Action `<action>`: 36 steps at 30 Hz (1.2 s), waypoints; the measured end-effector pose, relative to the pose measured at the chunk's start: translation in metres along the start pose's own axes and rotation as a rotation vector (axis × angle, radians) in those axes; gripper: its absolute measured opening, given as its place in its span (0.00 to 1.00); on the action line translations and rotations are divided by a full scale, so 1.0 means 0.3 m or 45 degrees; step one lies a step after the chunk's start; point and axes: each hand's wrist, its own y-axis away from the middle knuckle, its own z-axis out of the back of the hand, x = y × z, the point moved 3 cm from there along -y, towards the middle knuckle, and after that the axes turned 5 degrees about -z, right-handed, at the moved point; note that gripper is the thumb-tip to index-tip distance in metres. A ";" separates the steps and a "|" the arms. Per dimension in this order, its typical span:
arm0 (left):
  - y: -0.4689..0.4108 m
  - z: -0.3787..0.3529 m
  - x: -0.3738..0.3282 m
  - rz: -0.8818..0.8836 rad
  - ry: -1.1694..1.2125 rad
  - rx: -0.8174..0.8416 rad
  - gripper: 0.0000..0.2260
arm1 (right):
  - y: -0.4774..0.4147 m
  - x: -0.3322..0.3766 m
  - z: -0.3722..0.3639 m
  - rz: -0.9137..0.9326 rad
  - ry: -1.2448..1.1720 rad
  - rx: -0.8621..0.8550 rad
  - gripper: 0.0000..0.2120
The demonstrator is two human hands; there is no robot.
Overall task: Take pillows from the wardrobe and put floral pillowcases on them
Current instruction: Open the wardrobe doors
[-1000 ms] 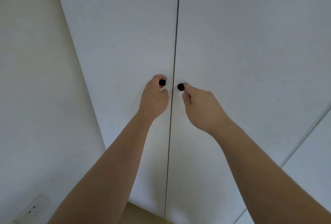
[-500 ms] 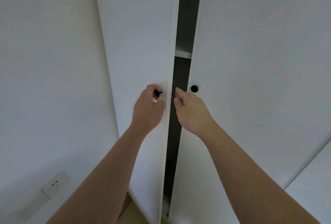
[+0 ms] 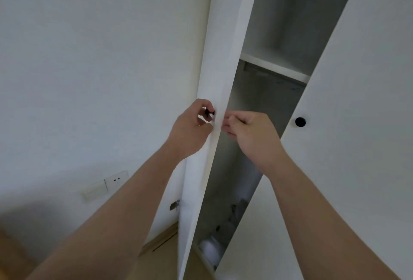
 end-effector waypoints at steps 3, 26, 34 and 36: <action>0.022 0.056 0.023 0.036 0.063 -0.069 0.20 | -0.016 0.038 -0.053 0.047 -0.065 0.096 0.14; 0.065 0.528 0.316 0.210 0.128 -0.632 0.28 | -0.211 0.415 -0.634 0.187 -0.112 0.499 0.17; 0.014 0.601 0.431 0.218 -0.088 -0.618 0.33 | -0.267 0.502 -0.755 0.128 -0.053 0.538 0.09; 0.000 0.619 0.448 0.223 -0.152 -0.605 0.35 | -0.282 0.515 -0.779 0.117 -0.046 0.557 0.10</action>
